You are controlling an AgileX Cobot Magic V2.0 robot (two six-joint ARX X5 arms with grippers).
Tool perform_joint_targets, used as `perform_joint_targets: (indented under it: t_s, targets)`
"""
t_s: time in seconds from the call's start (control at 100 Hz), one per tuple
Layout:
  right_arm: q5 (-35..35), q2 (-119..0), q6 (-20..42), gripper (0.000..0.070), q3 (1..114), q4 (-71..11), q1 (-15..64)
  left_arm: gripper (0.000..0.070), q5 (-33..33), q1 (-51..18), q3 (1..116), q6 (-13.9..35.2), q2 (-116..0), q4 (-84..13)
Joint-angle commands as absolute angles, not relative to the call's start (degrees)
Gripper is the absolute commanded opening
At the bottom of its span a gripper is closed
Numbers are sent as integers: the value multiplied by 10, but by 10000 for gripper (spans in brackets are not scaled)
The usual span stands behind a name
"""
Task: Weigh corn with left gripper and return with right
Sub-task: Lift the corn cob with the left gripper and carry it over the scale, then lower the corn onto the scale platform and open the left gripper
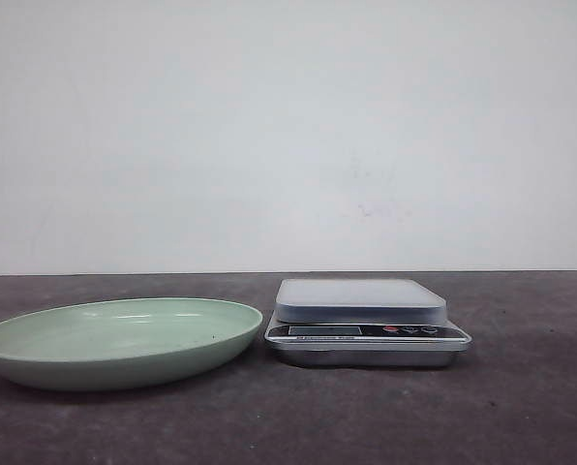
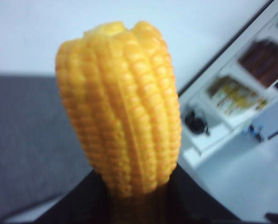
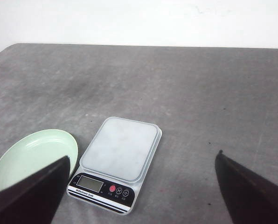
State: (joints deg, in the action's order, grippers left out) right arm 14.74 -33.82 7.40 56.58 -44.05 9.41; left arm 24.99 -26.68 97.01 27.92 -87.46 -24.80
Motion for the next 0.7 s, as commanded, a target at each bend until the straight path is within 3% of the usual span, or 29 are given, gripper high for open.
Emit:
perform_joint_targets:
  t_s: [0.0, 0.42, 0.69]
  targets:
    - [145, -341, 77, 627, 571, -434, 96, 10, 249, -278, 980, 282, -910, -249]
    - [145, -347, 68, 627, 569, -464, 96, 10, 249, -338, 980, 318, -1125, -293]
    - [145, -347, 68, 627, 569, -481, 96, 10, 250, -359, 980, 319, -1193, -334]
